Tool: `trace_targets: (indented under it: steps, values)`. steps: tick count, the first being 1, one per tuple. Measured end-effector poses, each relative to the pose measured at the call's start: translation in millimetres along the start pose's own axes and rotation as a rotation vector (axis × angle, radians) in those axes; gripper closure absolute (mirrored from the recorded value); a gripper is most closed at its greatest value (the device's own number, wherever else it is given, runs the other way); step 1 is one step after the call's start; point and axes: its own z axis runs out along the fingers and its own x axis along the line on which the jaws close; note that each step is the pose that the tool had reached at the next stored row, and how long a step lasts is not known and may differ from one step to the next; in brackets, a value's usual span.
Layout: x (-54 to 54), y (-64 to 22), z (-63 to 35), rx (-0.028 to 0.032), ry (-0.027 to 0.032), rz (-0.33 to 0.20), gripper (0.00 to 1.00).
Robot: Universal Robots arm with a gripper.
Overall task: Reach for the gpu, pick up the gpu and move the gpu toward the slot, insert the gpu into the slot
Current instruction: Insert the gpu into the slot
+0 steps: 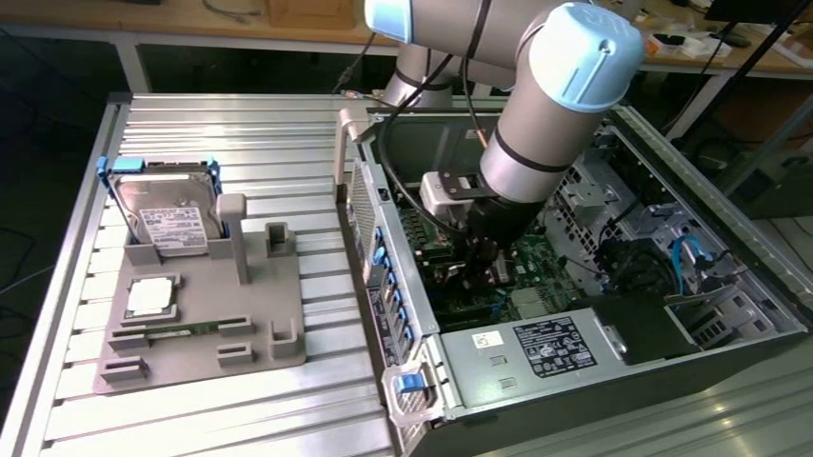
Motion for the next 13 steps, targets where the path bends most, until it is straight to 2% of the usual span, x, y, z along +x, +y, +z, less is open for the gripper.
trace_targets:
  steps: [7,13]
  values:
    - [-0.9,0.4,-7.8,0.0002,-0.0004,0.000,0.60]
    - [-1.4,0.8,-19.4,0.0008,-0.0005,0.000,0.60]
